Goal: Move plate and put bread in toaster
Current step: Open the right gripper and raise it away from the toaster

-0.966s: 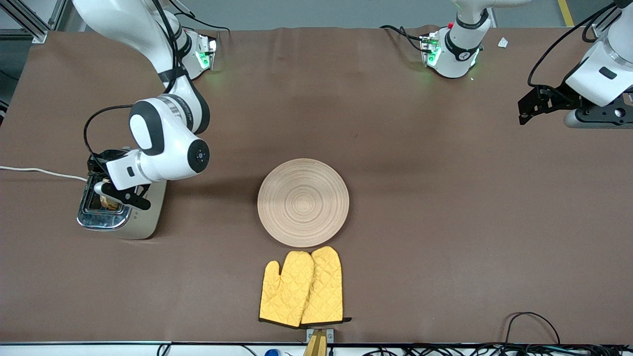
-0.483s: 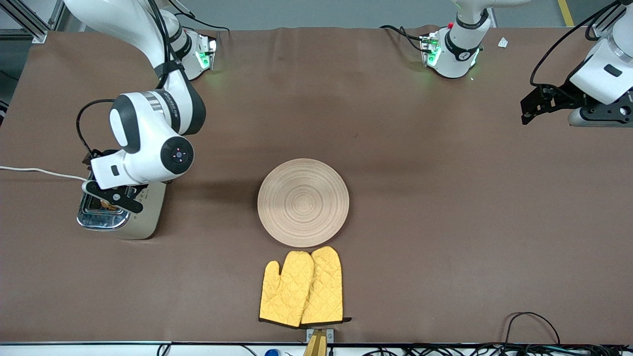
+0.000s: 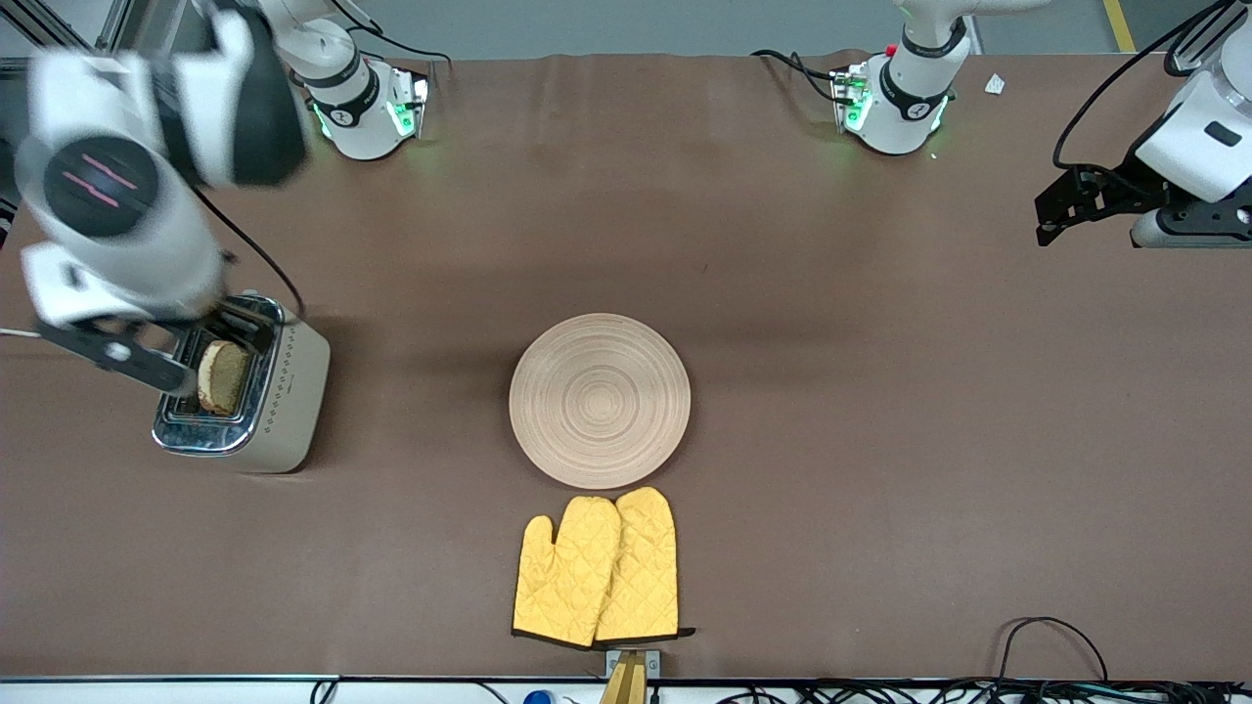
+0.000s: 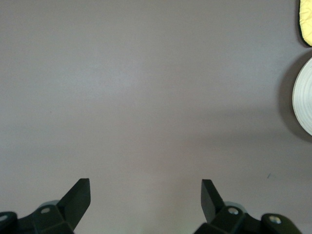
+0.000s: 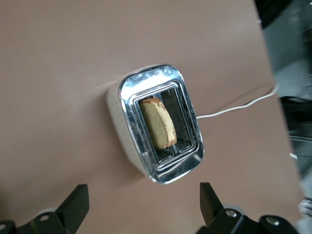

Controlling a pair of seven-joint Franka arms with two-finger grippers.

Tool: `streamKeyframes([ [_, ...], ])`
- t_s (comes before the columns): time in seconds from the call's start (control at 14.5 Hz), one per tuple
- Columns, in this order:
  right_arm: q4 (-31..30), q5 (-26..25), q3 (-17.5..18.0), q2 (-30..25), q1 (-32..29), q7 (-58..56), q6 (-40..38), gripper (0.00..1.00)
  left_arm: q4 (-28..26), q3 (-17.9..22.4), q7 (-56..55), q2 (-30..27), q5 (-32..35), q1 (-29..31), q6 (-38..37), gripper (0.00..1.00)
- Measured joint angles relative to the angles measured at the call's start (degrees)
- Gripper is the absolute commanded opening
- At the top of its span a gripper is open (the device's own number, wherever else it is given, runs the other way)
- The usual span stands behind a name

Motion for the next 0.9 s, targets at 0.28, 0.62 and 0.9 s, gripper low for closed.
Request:
streamKeyframes([
  [0.28,-0.27,5.98,-0.05,-9.85,-6.02,-15.68,2.37,1.0,0.29,0.01,0.01,-0.02,0.0,0.03,-0.86,1.0],
  [0.62,-1.25,13.4,-0.18,-11.39,-15.78,-30.93,5.41,1.0,0.31,-0.03,0.01,-0.03,0.0,0.03,-1.14,1.0],
  [0.9,-1.82,18.86,-0.14,-11.22,-17.6,-31.09,5.44,1.0,0.37,-0.06,0.03,-0.03,0.0,0.0,-1.14,1.0],
])
